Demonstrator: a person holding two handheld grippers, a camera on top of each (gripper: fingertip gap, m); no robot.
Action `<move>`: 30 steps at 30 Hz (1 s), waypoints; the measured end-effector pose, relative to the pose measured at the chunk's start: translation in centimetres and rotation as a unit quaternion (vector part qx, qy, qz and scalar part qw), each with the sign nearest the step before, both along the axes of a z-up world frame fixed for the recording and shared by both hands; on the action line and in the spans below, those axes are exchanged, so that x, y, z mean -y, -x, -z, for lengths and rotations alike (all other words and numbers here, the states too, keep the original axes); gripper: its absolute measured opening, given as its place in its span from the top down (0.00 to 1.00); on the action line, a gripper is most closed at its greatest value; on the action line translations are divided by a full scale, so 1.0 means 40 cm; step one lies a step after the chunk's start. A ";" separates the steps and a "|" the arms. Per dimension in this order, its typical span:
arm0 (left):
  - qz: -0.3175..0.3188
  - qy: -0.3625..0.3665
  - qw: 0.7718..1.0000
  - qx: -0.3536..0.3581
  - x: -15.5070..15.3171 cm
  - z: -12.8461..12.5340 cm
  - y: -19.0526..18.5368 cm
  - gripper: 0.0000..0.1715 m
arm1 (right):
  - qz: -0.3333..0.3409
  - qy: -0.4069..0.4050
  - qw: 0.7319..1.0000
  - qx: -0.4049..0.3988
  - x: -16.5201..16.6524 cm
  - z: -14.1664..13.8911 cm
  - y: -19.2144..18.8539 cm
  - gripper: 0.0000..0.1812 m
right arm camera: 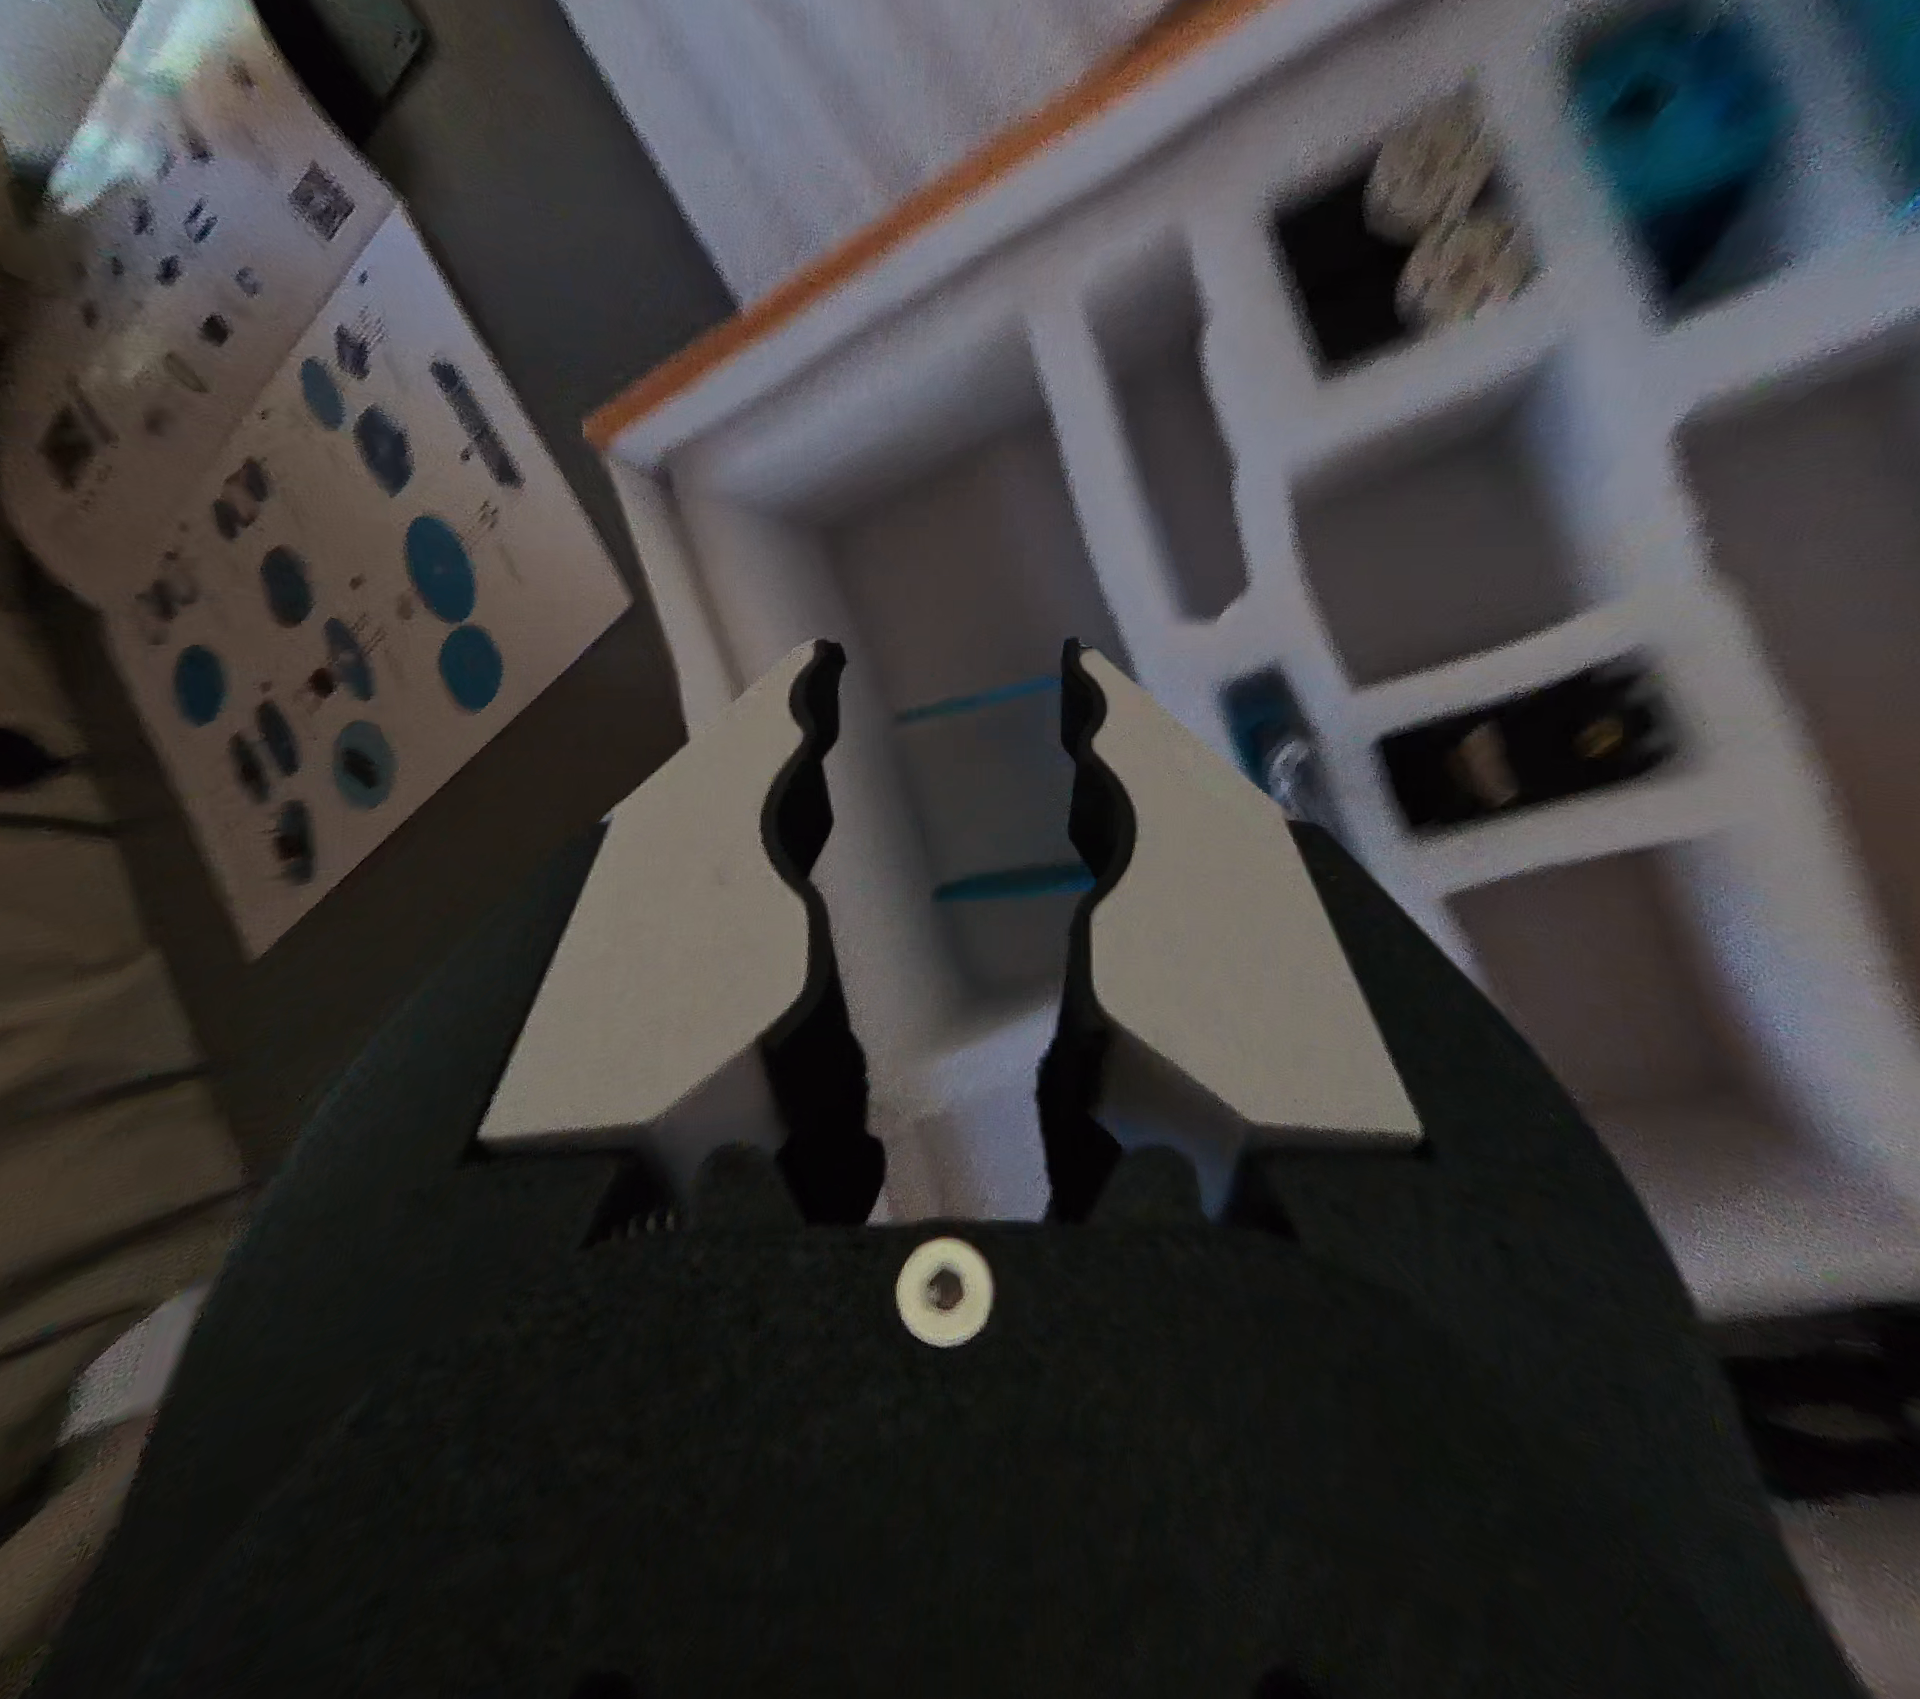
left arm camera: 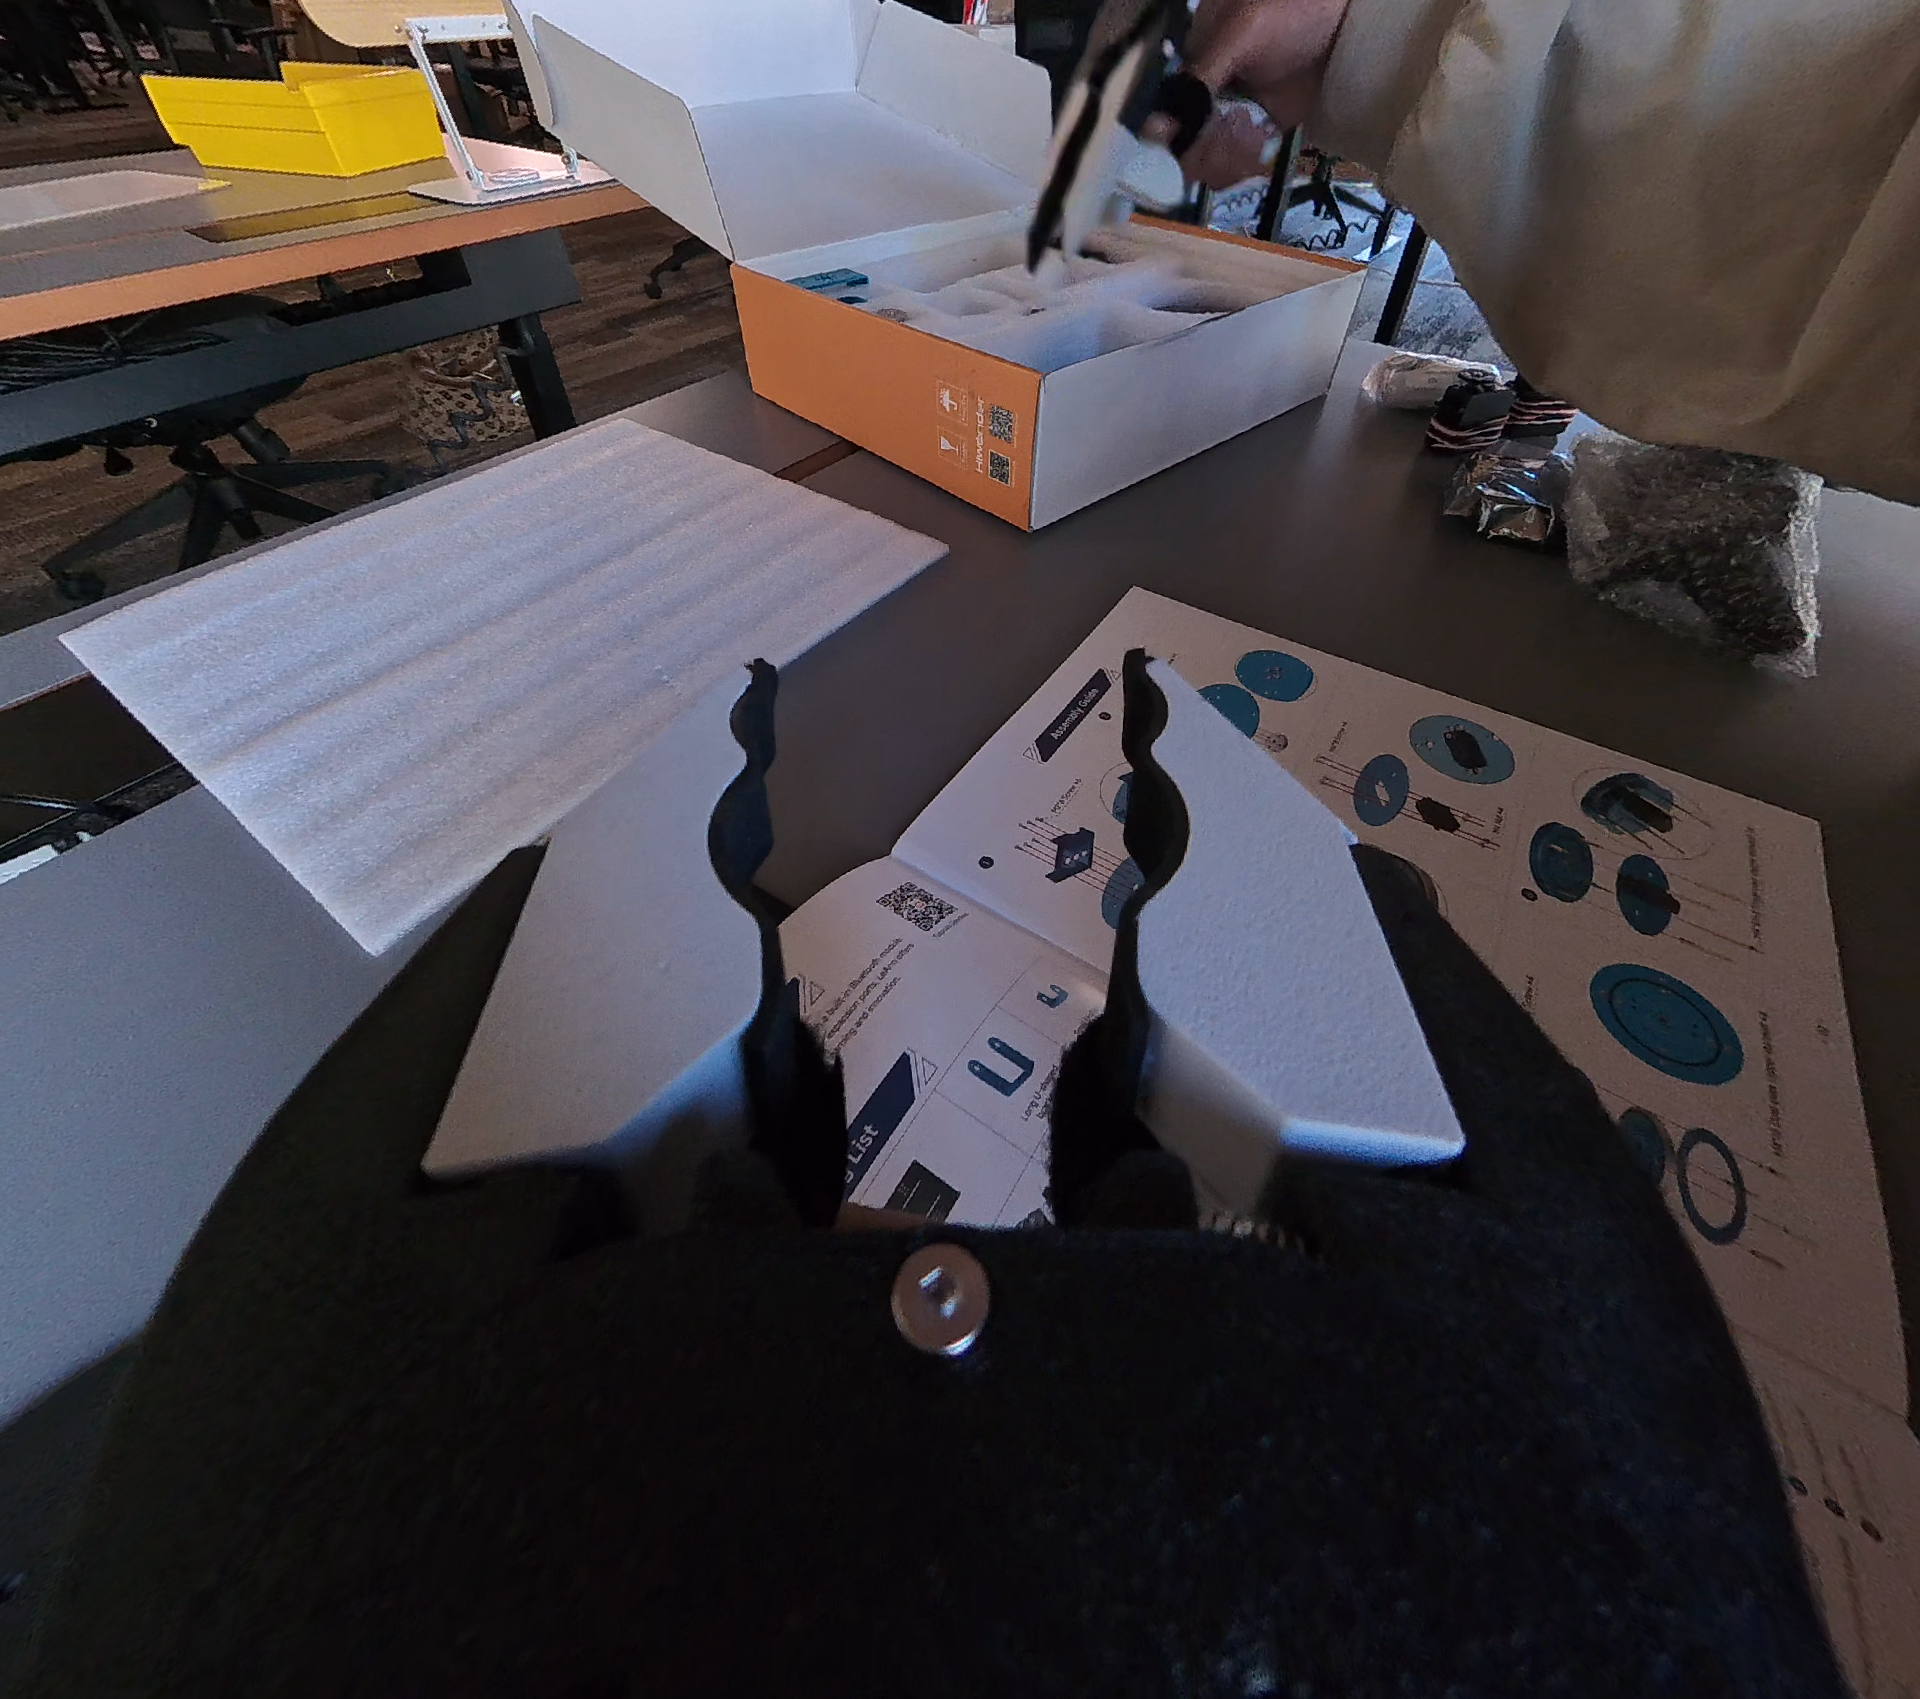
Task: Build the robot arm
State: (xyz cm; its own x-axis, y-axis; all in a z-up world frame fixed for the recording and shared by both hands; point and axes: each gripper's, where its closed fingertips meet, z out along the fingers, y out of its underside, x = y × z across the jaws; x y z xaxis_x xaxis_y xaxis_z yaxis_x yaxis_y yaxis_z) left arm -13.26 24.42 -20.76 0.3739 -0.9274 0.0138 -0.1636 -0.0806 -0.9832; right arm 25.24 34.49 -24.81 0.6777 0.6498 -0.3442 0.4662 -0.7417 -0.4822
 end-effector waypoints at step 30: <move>0.014 -0.007 1.000 -0.027 0.020 0.030 -0.027 0.61 | 0.382 0.119 0.905 0.144 -0.373 0.119 -0.095 0.95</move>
State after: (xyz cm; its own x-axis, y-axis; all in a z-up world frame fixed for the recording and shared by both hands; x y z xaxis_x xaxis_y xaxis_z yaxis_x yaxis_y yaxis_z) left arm -12.18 23.64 -21.95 0.3476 -0.9375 -0.0185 -0.2185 -0.0618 -0.9739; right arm 29.05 49.41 -29.59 0.9818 -0.1151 -0.1509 -0.1452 -0.9677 -0.2062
